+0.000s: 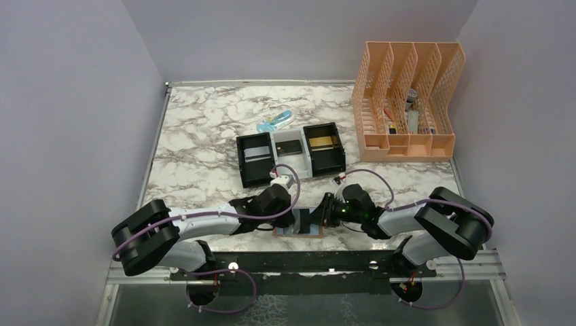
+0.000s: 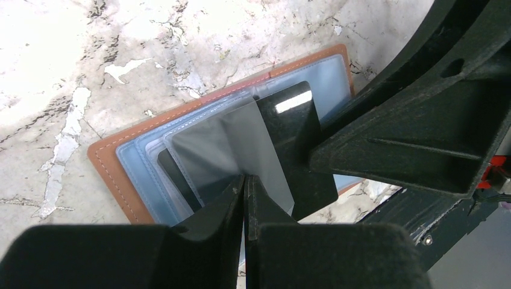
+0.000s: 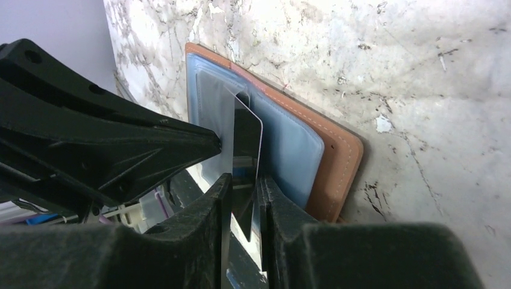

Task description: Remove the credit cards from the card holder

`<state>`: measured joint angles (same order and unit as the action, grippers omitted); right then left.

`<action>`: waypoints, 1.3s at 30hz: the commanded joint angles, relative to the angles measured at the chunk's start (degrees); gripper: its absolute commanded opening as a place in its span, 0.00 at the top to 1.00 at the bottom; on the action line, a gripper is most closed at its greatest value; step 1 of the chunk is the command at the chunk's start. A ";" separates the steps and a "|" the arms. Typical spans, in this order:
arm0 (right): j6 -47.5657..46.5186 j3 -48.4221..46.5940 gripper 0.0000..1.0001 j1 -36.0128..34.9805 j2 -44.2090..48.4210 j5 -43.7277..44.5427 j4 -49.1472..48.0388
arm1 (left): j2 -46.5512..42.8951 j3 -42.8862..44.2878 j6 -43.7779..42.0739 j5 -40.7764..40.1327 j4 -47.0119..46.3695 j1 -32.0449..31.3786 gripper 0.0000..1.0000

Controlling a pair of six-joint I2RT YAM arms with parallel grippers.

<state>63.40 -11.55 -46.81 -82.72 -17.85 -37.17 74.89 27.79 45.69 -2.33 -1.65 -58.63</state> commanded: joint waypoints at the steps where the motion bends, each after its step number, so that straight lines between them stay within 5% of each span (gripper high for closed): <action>1: 1.82 -2.27 0.77 -0.21 -2.55 -2.22 0.78 | 0.61 -3.04 -0.06 -1.37 7.51 -0.78 0.92; 17: 5.30 0.17 0.89 -0.21 -8.08 -3.77 -9.74 | -1.77 -5.46 1.63 -1.29 6.86 -1.13 0.92; 29: -2.53 1.56 0.99 -0.21 7.19 4.72 4.25 | -5.37 -5.12 1.80 -2.93 8.21 -1.23 0.89; 39: -13.15 1.67 0.99 -0.21 22.35 7.48 11.52 | -13.07 -1.84 -0.24 -4.53 11.55 -1.22 0.66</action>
<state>56.73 -10.50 -46.81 -64.90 -13.08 -28.23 64.90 24.32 47.62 -4.08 4.97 -59.40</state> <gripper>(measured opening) 0.015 0.294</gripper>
